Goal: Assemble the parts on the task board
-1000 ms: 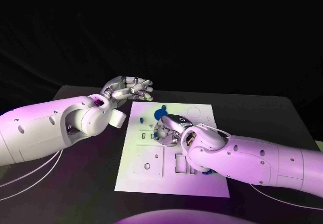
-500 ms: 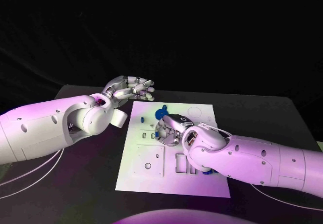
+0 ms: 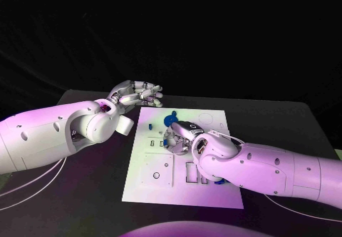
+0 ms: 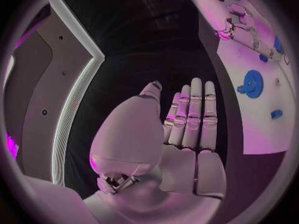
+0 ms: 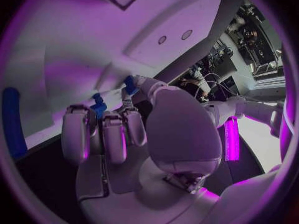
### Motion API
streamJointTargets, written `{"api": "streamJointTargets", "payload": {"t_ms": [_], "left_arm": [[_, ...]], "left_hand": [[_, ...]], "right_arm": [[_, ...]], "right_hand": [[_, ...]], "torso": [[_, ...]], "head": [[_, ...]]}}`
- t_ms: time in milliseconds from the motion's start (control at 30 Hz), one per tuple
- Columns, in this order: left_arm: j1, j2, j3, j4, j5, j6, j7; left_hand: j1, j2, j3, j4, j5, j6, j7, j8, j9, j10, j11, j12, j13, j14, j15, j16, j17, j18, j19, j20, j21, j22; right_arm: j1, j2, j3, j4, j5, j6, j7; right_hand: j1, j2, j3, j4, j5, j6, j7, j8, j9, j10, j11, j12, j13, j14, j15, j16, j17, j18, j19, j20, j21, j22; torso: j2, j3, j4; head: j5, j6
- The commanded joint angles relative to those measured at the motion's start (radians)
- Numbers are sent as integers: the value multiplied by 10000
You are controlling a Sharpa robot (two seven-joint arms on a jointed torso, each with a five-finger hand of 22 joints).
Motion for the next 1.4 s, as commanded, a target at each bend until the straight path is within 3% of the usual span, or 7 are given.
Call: {"api": "streamJointTargets", "payload": {"t_ms": [33, 667, 1000, 1100, 1200, 1367, 1400], "left_arm": [[5, 12, 7, 8, -65, 203, 13], [3, 15, 6, -34, -66, 241, 11], [1, 18, -4, -129, -705, 181, -245], [0, 2, -6, -130, -1252, 358, -576], [0, -5, -7, -135, -1915, 481, -1098], [3, 40, -9, -302, -2934, 598, -2810], [4, 62, -10, -343, -3222, 731, -3257]], "left_hand": [[-15, 100, -21, -20, -51, -72, 34, -33, 13, 50, 46, -66, 13, -86, 16, -35, 13, 118, -16, 32, -63, -16], [-22, 102, -29, -20, -57, -77, 37, -35, 18, 42, 50, -76, 16, -105, 21, -39, 28, 117, -22, 35, -71, -21], [-226, 63, -190, 4, -178, 14, -1, 22, 70, 169, -3, -29, 69, 132, -46, 115, 163, 138, 160, -8, 12, 6], [-817, 290, -665, -31, -2043, 573, -374, 608, 495, 1047, -428, 686, 538, 1285, -491, 1432, 972, 143, 1096, -435, 629, 293], [-841, 497, -1172, -7, -2454, 359, -444, 1254, 1007, 888, -519, 1247, 971, 1350, -610, 2418, 1702, 127, 1393, -571, 1001, 500], [-55, 833, -1570, 12, -1023, 180, -677, 2089, 1553, 711, -762, 1950, 1447, 1989, -908, 3841, 2652, 127, 2128, -875, 1903, 1035], [30, 914, -1604, 41, -903, 274, -756, 2129, 1546, 815, -839, 2022, 1477, 2734, -1032, 5040, 3770, 124, 2422, -982, 2263, 1247]], "right_arm": [[-12, 21, -5, -11, -179, 135, -115], [-13, -3, -5, 79, -200, -99, 6], [10, -694, 14, 732, -154, -1077, 373], [181, -1258, 36, 1199, 445, -1071, 1080], [425, -1917, 54, 1700, 1454, -831, 1816], [895, -3039, 80, 2464, 3124, -447, 2367], [996, -3251, 84, 2588, 3374, -389, 2432]], "right_hand": [[-100, -61, -16, 14, -214, -73, 6, -78, -15, -35, 43, -45, 688, 1041, 20, 40, 2635, 16, -82, 31, -73, 1171], [-340, -309, -410, 93, -716, -859, 215, -524, -284, -511, 238, -470, 166, 1041, 187, 40, 2635, 85, -224, 188, -404, 1000], [533, 133, -3324, 1521, -1018, -1249, 307, -569, -518, -638, 329, -512, 15, 1041, 269, 40, 2635, 96, -226, 267, -516, 1009], [787, 281, -3270, 1597, -995, -1176, 296, -513, -524, -832, 321, -670, -198, 1041, 263, 40, 2635, 184, -412, 271, -890, 784], [1001, 508, -3086, 1571, -903, -1086, 272, -389, -514, -956, 302, -749, -312, 994, 242, -29, 2474, 271, -614, 264, -1295, 548], [1274, 640, -2747, 1496, -564, -857, 214, -132, -431, -968, 241, -715, -307, 983, 196, -48, 2436, 289, -652, 221, -1413, 503], [1278, 653, -2725, 1498, -565, -851, 212, -122, -428, -964, 241, -711, -304, 984, 193, -48, 2438, 288, -651, 219, -1415, 504]], "torso": [[1, -2, -10], [3, 9, -4], [-37, 18, 2], [-31, 9, -20], [-45, 12, -39], [-128, 39, -105], [-146, 51, -113]], "head": [[1, 0], [-25, -13], [-19, 15], [7, 69], [46, 80], [107, 5], [121, 6]]}}
